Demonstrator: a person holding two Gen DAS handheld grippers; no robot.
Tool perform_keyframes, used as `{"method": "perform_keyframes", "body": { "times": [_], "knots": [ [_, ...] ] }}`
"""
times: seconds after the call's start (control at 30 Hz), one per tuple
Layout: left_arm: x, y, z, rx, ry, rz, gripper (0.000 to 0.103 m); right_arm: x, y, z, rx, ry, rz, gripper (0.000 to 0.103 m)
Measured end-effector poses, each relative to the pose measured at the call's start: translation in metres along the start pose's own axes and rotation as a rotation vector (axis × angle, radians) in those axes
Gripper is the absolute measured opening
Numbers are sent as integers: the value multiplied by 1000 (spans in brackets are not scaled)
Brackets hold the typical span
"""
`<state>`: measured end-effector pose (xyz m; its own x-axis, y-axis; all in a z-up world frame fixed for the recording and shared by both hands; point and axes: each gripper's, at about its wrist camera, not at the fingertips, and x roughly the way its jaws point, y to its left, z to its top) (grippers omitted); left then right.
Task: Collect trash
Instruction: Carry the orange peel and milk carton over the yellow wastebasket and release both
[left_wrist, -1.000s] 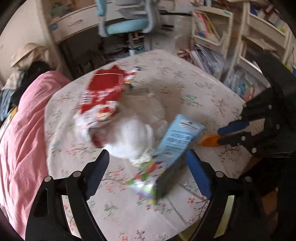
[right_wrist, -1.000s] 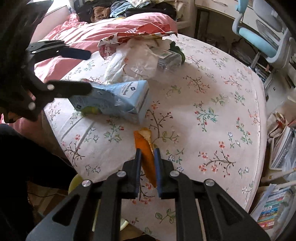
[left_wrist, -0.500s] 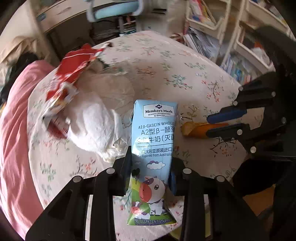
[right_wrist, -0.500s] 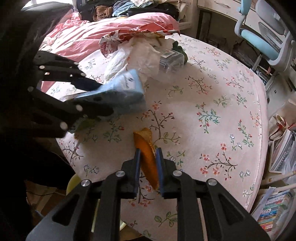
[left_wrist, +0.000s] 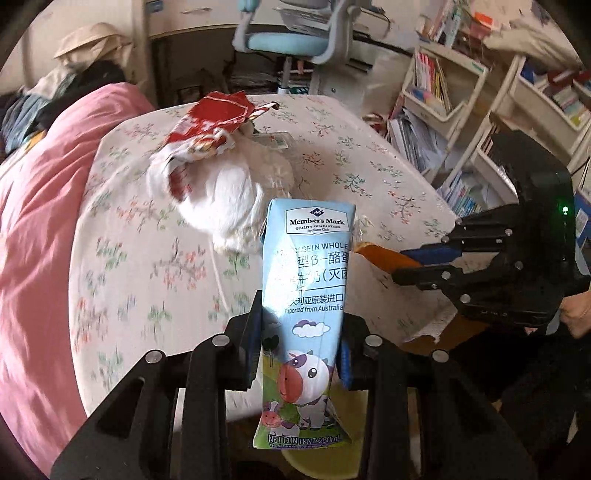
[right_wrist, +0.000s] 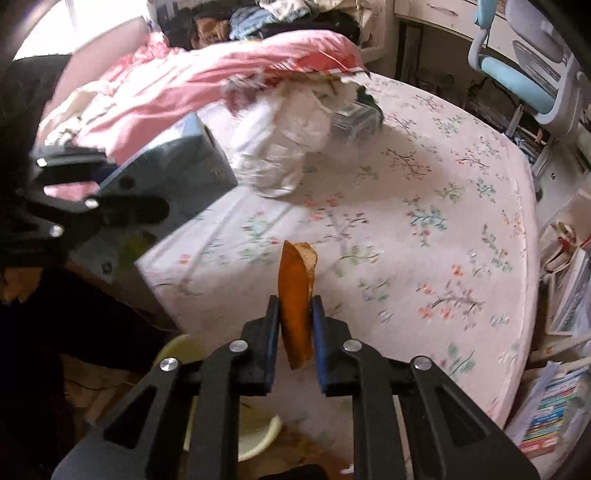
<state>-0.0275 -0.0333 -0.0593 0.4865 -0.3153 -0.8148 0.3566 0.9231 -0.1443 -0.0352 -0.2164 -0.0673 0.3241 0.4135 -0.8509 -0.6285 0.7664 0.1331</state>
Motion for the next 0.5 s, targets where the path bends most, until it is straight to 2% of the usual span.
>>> {"method": "perform_keyframes", "body": {
  "times": [0.13,0.3,0.4,0.5],
  "knots": [
    [-17,-3,-28,-50,-2,-4,32,-10,35,-26,-37,-7,61,18],
    [-27,-13,-65,-91,30,-26,32,-1,70,-56,-83,56,124,18],
    [-25,-20,-86,-113,63,-45,32,7,74,-63,-70,95,123,20],
    [-22,-33,-106,-118,107,-55,32,4,61,-61,-9,80,91,23]
  ]
}}
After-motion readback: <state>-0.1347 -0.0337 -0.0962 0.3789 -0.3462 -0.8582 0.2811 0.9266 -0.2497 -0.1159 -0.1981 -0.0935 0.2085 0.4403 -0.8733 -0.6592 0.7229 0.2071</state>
